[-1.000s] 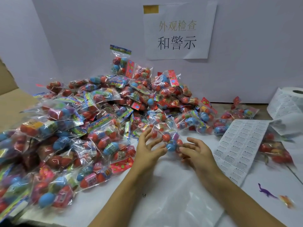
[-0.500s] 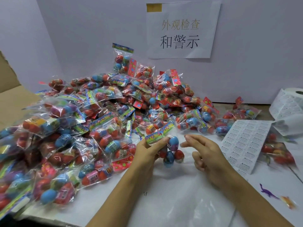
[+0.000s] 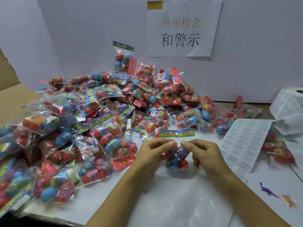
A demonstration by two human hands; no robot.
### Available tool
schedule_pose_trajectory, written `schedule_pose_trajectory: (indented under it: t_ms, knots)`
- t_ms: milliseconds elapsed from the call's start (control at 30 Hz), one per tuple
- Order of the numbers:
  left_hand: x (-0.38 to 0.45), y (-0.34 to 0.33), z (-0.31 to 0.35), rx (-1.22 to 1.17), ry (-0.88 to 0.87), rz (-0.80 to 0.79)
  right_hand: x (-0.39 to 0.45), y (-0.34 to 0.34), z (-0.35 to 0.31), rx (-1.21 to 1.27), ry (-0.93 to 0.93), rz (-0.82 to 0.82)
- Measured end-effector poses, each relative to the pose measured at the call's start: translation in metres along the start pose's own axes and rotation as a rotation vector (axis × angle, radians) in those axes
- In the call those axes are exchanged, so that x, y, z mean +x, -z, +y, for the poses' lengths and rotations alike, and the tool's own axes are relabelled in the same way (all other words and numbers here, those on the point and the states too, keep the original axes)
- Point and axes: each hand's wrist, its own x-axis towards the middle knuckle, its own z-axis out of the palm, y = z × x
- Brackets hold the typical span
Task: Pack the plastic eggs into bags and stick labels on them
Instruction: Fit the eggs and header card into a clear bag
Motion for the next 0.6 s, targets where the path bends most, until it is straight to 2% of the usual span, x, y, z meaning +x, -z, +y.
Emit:
schedule_pose_trajectory:
  t_ms: [467, 600]
  knots:
    - [0.0001, -0.0061, -0.0017, -0.08, 0.019, 0.016, 0.006, -0.0023, 0.007, 0.122, -0.026, 0.048]
    - [0.0001, -0.0054, 0.0007, -0.086, 0.053, 0.017, 0.0065, -0.0021, 0.0071, 0.209, -0.088, 0.057]
